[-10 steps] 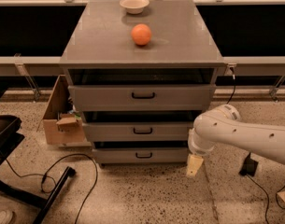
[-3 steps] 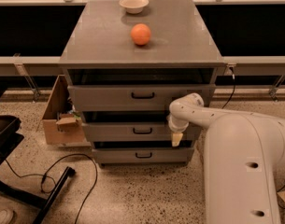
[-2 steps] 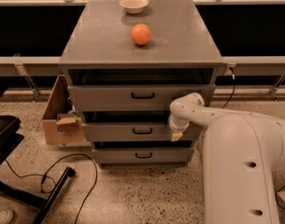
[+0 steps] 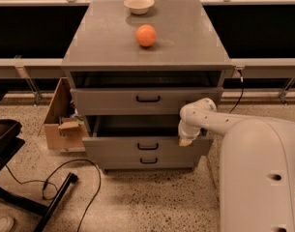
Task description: Open middle drawer
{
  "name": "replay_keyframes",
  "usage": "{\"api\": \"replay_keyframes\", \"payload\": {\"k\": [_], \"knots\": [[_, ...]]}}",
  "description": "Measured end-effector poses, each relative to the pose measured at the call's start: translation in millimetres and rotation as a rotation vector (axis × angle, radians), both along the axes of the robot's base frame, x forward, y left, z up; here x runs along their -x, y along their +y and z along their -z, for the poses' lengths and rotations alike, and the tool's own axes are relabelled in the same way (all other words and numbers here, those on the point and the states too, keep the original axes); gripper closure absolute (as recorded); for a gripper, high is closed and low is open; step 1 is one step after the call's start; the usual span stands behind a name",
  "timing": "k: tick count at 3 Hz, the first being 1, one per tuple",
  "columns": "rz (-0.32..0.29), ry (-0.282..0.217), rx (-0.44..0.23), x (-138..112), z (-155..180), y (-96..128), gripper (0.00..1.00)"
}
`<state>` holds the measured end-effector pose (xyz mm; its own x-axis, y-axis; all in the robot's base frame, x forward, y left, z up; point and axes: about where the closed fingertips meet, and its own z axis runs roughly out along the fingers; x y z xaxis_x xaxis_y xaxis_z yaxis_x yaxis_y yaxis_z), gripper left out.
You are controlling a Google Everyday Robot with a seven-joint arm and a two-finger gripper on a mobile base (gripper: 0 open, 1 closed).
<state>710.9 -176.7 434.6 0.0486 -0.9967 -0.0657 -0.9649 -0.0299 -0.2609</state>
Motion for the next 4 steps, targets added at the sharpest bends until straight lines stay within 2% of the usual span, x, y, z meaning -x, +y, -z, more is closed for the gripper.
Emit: {"api": "replay_keyframes", "payload": {"k": [1,2,3,4], "knots": [[0.0,0.0,0.0,0.1,-4.7,0.0,0.0],[0.0,0.0,0.0,0.1,-4.7,0.0,0.0],[0.0,0.031,0.011,8.1,4.3,4.8,0.0],[0.024,0.107,0.031,49.0,15.4,5.2,0.19]]}}
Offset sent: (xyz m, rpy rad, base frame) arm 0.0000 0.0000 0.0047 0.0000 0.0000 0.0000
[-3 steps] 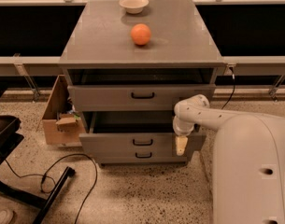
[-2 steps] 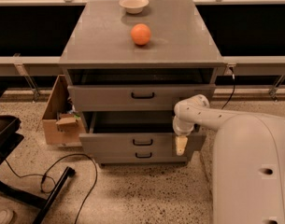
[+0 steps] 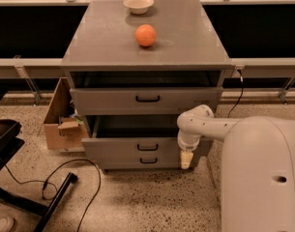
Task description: Open middle drawer
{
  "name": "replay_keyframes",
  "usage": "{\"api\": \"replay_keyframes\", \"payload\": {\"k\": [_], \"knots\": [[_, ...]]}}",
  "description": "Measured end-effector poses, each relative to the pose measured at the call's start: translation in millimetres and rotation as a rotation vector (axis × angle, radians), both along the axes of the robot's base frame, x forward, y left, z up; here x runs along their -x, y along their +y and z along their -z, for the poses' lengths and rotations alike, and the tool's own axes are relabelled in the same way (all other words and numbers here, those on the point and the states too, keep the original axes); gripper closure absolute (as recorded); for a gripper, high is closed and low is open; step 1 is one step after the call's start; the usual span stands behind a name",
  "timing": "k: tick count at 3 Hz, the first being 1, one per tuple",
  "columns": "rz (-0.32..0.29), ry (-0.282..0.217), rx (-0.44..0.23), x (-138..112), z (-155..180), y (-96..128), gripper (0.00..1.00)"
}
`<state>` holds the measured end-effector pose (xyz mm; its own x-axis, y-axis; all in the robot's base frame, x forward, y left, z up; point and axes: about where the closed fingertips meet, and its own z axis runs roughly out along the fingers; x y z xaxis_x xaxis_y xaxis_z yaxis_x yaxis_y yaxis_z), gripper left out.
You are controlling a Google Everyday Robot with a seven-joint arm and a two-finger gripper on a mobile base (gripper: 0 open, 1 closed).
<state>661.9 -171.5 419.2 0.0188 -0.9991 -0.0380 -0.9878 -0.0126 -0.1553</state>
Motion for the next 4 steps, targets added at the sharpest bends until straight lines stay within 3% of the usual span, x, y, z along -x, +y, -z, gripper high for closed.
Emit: {"api": "replay_keyframes", "payload": {"k": [1,3,4], "knots": [[0.01,0.044,0.014,23.2,3.9,-0.1,0.42],[0.009,0.055,0.031,29.2,-15.8,2.3,0.89],[0.009,0.055,0.031,29.3,-18.3,2.3,1.0]]}}
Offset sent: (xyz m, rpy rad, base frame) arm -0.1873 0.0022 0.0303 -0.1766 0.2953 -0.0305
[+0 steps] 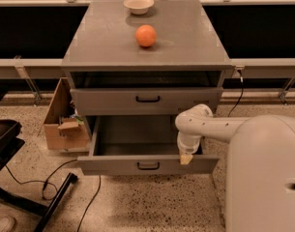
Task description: Open middle drawer
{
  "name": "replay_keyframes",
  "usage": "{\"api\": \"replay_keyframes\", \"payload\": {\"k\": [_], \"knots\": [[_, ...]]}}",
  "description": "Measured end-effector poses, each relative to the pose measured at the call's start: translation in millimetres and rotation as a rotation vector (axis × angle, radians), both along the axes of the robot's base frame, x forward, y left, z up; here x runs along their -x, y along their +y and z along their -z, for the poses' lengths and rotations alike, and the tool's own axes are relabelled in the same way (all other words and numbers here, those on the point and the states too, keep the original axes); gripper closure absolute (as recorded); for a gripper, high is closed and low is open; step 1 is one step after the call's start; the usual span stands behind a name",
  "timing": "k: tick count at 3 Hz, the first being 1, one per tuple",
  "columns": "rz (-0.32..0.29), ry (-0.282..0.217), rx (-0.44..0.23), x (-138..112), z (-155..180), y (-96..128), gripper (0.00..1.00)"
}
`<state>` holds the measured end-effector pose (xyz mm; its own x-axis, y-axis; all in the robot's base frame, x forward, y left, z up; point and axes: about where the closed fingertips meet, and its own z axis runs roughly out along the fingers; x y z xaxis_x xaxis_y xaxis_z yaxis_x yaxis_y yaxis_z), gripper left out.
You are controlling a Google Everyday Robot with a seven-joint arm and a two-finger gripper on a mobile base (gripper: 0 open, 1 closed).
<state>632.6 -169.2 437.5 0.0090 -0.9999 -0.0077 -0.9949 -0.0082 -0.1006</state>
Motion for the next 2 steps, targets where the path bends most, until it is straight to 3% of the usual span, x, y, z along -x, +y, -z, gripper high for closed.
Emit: {"api": "replay_keyframes", "payload": {"k": [1,2], "knots": [[-0.001,0.016,0.007,26.5,-0.4,-5.8,1.0],[-0.001,0.017,0.008,29.0,-0.7,-6.0,1.0]]}}
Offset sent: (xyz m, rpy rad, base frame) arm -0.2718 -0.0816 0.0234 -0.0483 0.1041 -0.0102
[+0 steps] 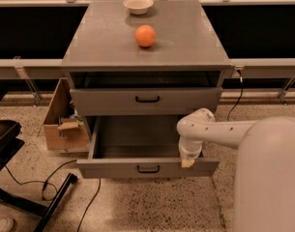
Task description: Open middle drawer
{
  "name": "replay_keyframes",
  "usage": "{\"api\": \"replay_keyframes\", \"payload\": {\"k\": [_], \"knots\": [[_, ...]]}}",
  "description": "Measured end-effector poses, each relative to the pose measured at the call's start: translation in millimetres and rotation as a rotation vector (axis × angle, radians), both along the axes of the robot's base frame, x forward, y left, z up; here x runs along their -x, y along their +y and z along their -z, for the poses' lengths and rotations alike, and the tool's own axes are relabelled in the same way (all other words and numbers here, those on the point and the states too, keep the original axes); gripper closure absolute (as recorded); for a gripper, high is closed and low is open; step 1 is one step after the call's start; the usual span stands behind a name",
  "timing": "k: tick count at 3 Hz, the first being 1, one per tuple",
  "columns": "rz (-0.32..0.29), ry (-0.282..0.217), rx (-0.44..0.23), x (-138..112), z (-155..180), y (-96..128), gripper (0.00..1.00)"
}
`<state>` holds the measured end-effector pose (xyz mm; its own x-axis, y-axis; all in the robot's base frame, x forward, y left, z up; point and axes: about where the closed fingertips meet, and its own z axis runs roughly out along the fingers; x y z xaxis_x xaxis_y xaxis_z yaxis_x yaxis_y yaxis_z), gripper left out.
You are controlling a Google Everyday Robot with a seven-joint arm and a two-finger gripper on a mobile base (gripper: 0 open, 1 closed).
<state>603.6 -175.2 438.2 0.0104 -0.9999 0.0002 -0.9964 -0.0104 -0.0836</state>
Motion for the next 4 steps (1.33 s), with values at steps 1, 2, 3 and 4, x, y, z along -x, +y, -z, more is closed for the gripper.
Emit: {"api": "replay_keyframes", "payload": {"k": [1,2,3,4], "knots": [[-0.002,0.001,-0.005,15.8,-1.0,-5.6,1.0],[-0.002,0.001,-0.005,15.7,-0.7,-4.8,1.0],[-0.001,0.001,-0.002,26.3,-1.3,-9.6,1.0],[0.003,-0.026,-0.009,26.6,-5.7,-7.4,0.97]]}}
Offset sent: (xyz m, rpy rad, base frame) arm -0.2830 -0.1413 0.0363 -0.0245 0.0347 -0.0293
